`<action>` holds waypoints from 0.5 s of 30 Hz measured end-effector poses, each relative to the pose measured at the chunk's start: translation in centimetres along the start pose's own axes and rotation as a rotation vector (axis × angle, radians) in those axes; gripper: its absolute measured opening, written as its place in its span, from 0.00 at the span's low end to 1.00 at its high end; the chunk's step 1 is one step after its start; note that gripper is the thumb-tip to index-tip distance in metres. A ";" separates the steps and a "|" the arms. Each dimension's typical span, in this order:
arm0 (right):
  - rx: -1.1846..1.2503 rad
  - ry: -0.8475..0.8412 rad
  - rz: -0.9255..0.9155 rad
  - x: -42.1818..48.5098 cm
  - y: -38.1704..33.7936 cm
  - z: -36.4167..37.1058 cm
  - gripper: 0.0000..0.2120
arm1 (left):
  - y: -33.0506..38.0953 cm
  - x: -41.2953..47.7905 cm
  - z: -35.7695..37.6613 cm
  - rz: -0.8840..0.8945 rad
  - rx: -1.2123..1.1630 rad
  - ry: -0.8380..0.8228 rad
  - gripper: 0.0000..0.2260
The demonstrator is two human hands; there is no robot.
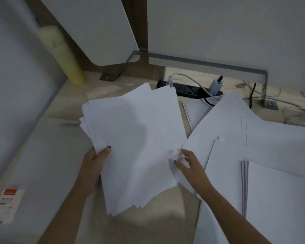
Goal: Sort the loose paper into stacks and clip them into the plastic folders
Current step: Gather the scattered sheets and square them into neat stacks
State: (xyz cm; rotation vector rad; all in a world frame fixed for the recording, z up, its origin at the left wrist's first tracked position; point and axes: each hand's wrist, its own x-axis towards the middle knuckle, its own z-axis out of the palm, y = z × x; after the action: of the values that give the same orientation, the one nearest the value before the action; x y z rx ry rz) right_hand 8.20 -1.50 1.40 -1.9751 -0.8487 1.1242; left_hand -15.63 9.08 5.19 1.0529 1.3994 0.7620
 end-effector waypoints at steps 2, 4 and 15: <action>0.073 0.019 -0.026 0.7 -2.0 -0.4 0.29 | 1.2 0.0 -1.8 0.063 0.015 -0.022 0.10; 0.180 0.018 -0.127 1.3 -5.0 -1.0 0.28 | 2.3 0.0 -3.2 0.096 0.039 -0.039 0.09; 0.367 -0.438 -0.217 1.0 -12.9 -2.8 0.19 | 5.5 0.4 -5.5 0.129 -0.159 -0.170 0.14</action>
State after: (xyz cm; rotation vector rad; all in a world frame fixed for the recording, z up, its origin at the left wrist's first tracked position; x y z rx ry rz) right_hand 8.54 5.52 12.55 -1.3258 -0.9680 1.4858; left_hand -20.15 12.30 10.70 1.0649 1.1164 0.8425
